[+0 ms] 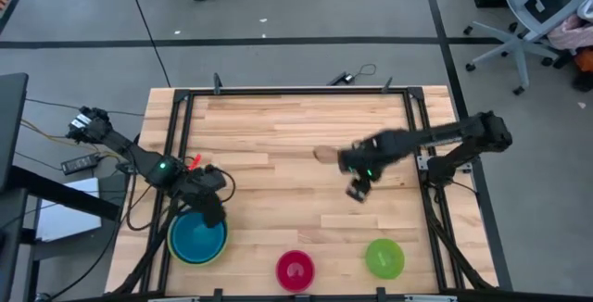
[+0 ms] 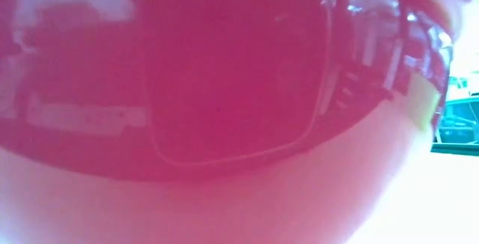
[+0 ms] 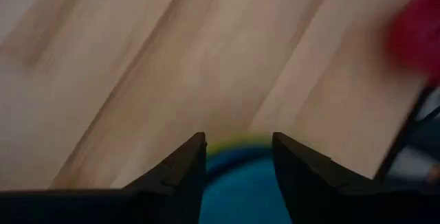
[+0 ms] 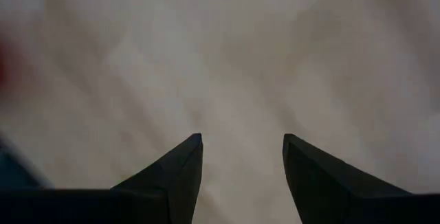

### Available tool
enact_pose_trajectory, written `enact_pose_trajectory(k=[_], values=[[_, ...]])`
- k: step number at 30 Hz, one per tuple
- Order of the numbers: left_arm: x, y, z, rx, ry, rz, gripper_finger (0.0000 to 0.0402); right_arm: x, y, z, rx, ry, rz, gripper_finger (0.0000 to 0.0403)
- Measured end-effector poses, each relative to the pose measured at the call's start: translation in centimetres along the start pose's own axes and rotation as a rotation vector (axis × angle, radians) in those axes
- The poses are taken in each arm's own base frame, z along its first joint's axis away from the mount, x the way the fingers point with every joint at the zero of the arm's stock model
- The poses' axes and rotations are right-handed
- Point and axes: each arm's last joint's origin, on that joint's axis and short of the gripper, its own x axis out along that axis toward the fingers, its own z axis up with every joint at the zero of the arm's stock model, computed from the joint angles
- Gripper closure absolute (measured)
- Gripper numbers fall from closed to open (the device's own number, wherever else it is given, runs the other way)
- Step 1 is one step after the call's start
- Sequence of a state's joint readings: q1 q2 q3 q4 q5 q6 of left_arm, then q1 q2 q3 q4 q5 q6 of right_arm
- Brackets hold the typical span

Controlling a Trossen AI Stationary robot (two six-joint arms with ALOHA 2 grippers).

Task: Nest bowls inside each other
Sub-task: Stack the light green bowl on top of the blue bowl

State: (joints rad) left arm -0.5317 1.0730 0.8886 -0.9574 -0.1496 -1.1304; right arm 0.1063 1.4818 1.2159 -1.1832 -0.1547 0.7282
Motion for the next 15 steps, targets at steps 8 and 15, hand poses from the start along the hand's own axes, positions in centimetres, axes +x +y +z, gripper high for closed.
enact_pose_trajectory(k=[8, 15], values=[[1.1, -1.1, 3.0, -0.045, -0.194, -0.074, 0.0239, 2.8, 3.2, -7.6, -0.173, 0.144, 0.090, 0.0197], [3.7, -2.3, 4.9, -0.049, -0.236, -0.086, 0.0239, 6.8, 4.7, -11.3, -0.248, 0.154, 0.100, 0.0199]])
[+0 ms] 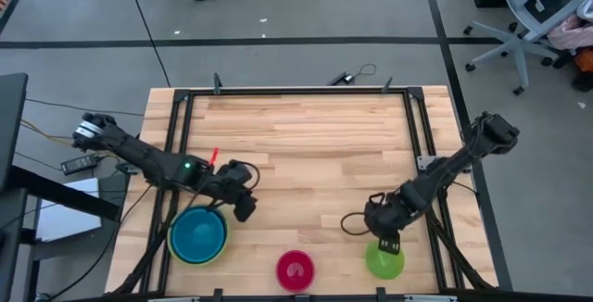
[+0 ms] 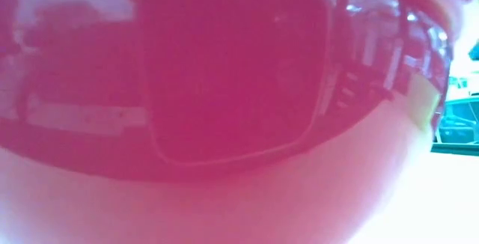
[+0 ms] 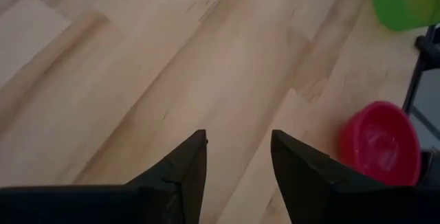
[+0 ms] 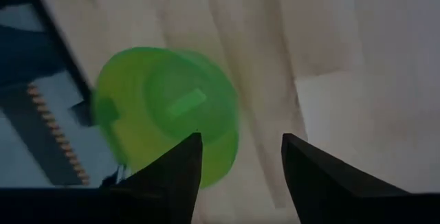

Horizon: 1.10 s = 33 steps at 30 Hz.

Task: Nest bowls inside each other
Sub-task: Stack the light green bowl on top of the blue bowl

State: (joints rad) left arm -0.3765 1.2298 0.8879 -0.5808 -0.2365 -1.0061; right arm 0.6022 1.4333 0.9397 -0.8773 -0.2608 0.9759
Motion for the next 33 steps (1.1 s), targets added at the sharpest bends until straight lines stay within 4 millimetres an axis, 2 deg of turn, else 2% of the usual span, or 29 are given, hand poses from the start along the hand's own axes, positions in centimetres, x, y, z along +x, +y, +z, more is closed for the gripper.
enact_pose_trajectory(k=[4, 11, 14, 16, 19, 20, 23, 27, 30, 33], values=[[0.9, -0.5, 0.2, -0.016, -0.012, -0.026, 0.0239, 2.1, 0.0, -0.3, 0.013, -0.004, -0.033, 0.0203], [1.0, -0.8, 0.2, -0.069, -0.002, -0.061, 0.0239, 4.6, 0.4, -0.2, -0.052, 0.004, -0.063, 0.0220], [0.9, -0.8, 0.2, -0.117, 0.000, -0.061, 0.0239, 5.1, 0.3, -0.1, -0.059, -0.005, -0.095, 0.0247], [0.9, -0.8, 0.2, -0.127, 0.000, -0.061, 0.0239, 5.0, 0.2, 0.1, -0.052, -0.024, -0.100, 0.0284], [0.9, -0.8, 0.2, -0.131, 0.000, -0.062, 0.0239, 4.1, -0.2, 0.8, -0.023, -0.069, -0.092, 0.0367], [0.9, -0.8, 0.3, -0.132, -0.001, -0.062, 0.0239, 3.7, -0.4, 1.0, -0.013, -0.091, -0.087, 0.0383], [1.0, -0.7, 0.5, -0.139, -0.006, -0.060, 0.0239, 2.3, -1.3, 2.1, 0.066, -0.177, -0.082, 0.0386], [1.2, -0.2, 1.3, -0.138, -0.029, -0.050, 0.0239, -0.1, -3.4, 4.3, 0.238, -0.352, -0.100, 0.0395], [1.3, 0.2, 2.5, -0.114, -0.079, -0.062, 0.0239, -2.2, -5.3, 6.4, 0.384, -0.516, -0.149, 0.0395], [1.7, 0.6, 4.5, -0.078, -0.173, -0.092, 0.0237, -4.0, -6.9, 8.7, 0.505, -0.676, -0.228, 0.0396]])
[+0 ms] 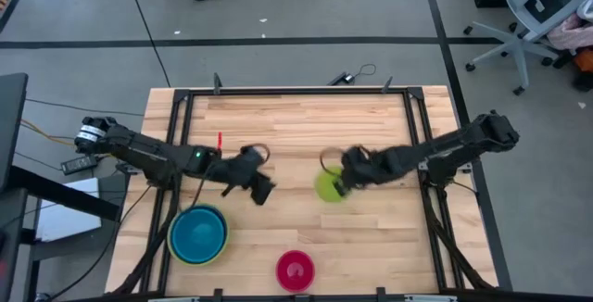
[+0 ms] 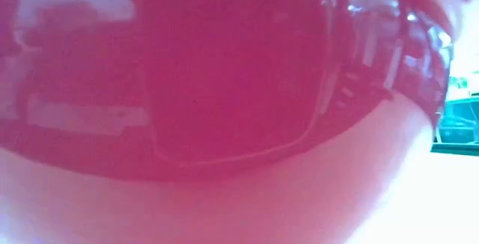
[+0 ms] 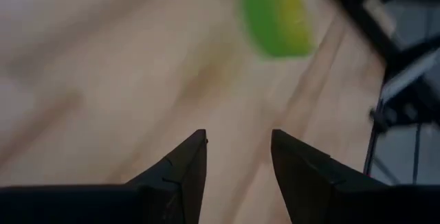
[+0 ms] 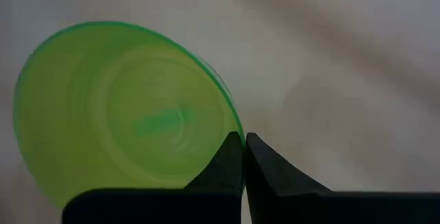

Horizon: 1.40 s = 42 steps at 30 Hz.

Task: Nest bowls inside each other
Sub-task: Stack the light green bowl on top of the blue bowl

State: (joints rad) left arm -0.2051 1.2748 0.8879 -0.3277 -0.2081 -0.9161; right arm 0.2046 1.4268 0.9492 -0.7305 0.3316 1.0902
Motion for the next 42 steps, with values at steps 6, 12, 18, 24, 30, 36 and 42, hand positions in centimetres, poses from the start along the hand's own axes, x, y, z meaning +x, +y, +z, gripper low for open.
enact_pose_trajectory(k=[6, 12, 18, 24, 30, 36, 42], values=[[1.0, 2.1, 4.0, -0.005, -0.172, 0.039, 0.0196, 1.1, 1.5, 5.2, 0.061, -0.171, -0.087, 0.0397], [1.0, 4.2, 6.4, 0.021, -0.250, 0.106, 0.0162, 1.6, 3.1, 9.3, 0.040, -0.253, -0.121, 0.0397], [1.0, 4.3, 7.4, 0.120, -0.297, 0.099, 0.0168, 1.8, 4.3, 13.0, 0.017, -0.292, -0.121, 0.0397], [0.9, 5.7, 7.4, 0.142, -0.307, 0.280, 0.0190, 1.8, 5.4, 15.1, -0.049, -0.317, -0.113, 0.0397], [0.8, 6.6, 7.4, 0.127, -0.294, 0.362, 0.0250, 0.9, 5.9, 15.7, -0.101, -0.338, -0.095, 0.0396], [0.8, 6.7, 7.4, 0.145, -0.293, 0.376, 0.0364, 0.6, 5.8, 16.2, -0.121, -0.299, -0.041, 0.0376], [-0.8, 6.5, 7.2, 0.170, -0.154, 0.402, 0.0396, -1.2, 5.4, 16.6, -0.127, -0.157, 0.224, 0.0304]])
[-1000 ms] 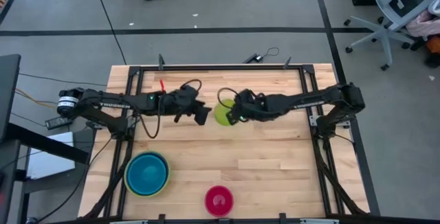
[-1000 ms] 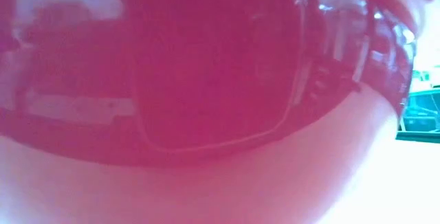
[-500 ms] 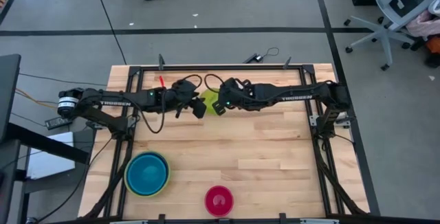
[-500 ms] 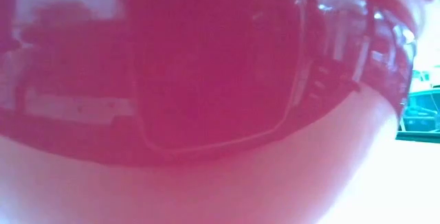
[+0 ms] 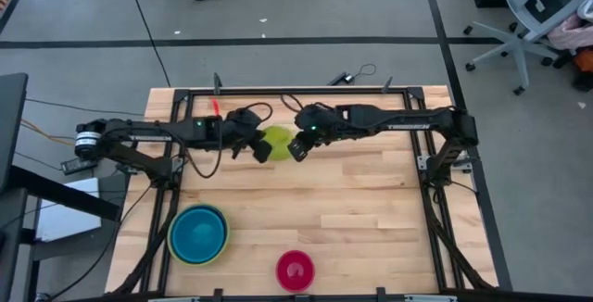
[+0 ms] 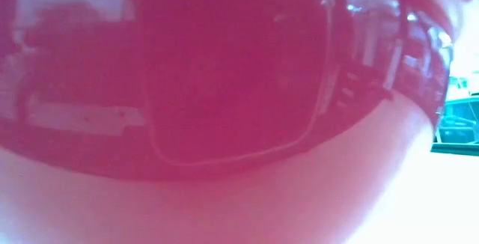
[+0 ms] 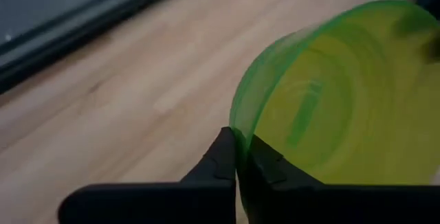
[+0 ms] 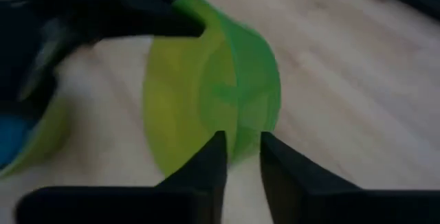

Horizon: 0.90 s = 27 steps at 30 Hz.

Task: Nest bowls inside each other
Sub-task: Stack the light green bowl on top of the blue bowl

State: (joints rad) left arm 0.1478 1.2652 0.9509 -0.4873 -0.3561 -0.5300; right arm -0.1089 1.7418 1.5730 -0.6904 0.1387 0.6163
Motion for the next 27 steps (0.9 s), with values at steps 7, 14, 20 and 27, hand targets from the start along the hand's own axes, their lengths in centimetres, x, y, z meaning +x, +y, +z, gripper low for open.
enact_pose_trajectory(k=[7, 14, 20, 27], values=[[-5.2, 0.7, -3.0, 0.329, 0.548, -0.325, 0.0399, -4.9, -0.5, 0.7, -0.024, -0.084, 0.023, 0.0244], [-10.2, -0.8, -9.1, 0.410, 0.844, -0.462, 0.0400, -6.2, -1.1, -0.9, 0.001, -0.065, -0.138, 0.0240], [-11.7, -1.3, -13.5, 0.399, 0.877, -0.351, 0.0395, -4.8, 0.0, -3.6, 0.014, -0.002, -0.124, 0.0239], [-11.8, -1.3, -16.1, 0.361, 0.927, -0.306, 0.0312, -3.6, 1.2, -7.2, -0.051, 0.135, -0.053, 0.0239]])
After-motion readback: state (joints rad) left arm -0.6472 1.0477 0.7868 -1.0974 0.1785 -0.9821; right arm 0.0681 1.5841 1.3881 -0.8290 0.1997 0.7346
